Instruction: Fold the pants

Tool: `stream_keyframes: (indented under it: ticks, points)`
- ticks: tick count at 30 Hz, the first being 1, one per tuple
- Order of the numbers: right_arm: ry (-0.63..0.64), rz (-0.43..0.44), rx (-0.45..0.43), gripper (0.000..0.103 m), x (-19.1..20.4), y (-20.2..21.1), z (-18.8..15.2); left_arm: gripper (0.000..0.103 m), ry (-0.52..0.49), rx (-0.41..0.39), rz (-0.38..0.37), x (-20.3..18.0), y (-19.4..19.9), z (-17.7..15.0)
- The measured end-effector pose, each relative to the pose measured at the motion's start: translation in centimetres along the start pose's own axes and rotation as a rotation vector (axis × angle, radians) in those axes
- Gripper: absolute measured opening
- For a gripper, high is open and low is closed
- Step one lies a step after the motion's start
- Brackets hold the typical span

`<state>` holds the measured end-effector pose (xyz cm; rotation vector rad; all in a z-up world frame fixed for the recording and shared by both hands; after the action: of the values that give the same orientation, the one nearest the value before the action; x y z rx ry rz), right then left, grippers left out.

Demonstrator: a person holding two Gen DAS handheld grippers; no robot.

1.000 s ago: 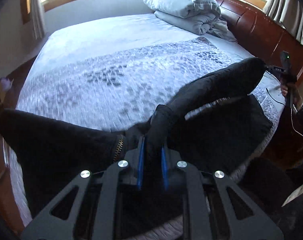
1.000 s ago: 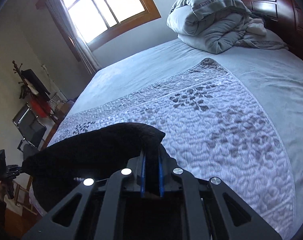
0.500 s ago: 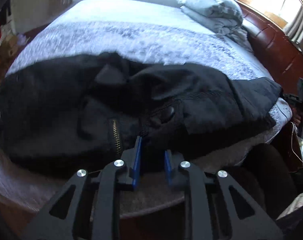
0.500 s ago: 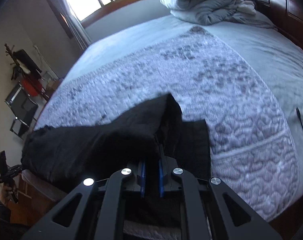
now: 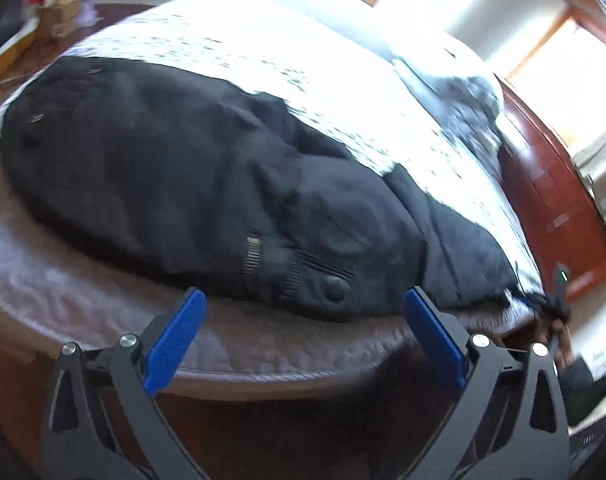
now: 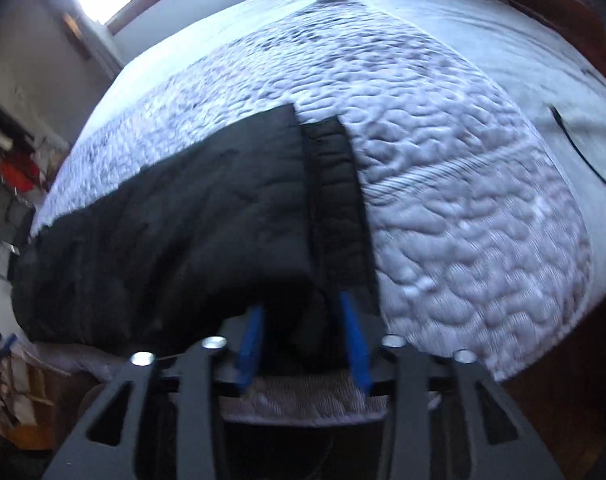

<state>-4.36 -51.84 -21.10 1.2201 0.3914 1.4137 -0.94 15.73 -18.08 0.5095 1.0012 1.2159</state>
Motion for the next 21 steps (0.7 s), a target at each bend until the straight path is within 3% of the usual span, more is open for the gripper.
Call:
stream_keyframes:
  ticks: [2,5,8,11,15,17,20,21]
  points:
    - [-0.079,0.052,-0.027,0.053,-0.5,1.3,-0.4,0.099,0.056,-0.018,0.068,1.6,-0.2,0.4]
    - [-0.181,0.220,-0.045,0.053,0.4,2.1,-0.9,0.099,0.115,-0.067,0.148,3.2,-0.4,1.2]
    - [-0.307,0.337,-0.012,0.053,1.0,0.4,-1.7,0.099,0.120,-0.132,0.242,3.8,-0.5,2.5]
    - [-0.401,0.349,0.002,0.053,0.5,-2.1,-1.7,0.099,0.111,-0.178,0.309,3.6,-0.7,3.4]
    - [-0.486,0.376,0.012,0.053,0.3,-4.8,-1.2,0.099,0.073,-0.161,0.341,3.0,-1.6,3.5]
    - [-0.520,0.396,-0.020,0.048,0.1,-5.3,-0.4,0.099,0.060,-0.144,0.347,2.7,-2.2,3.4]
    - [-0.534,0.372,-0.026,0.028,0.2,-5.8,0.9,0.099,0.061,-0.120,0.343,2.1,-3.6,3.2]
    - [-0.510,0.378,-0.034,0.012,0.4,-5.6,1.3,0.099,0.060,-0.116,0.345,2.1,-3.8,3.0]
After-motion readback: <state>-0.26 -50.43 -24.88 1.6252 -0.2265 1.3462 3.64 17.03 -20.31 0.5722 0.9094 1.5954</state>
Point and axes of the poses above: each gripper's, at about its wrist camera, not at the fingertips, and y roughly against the way its jaws point, x to its left, z to its top, the point moved 6 cm from there along -y, roughly the way its jaws point, and after that the axes turned 8 degrees about z, right-handed, at the moved point
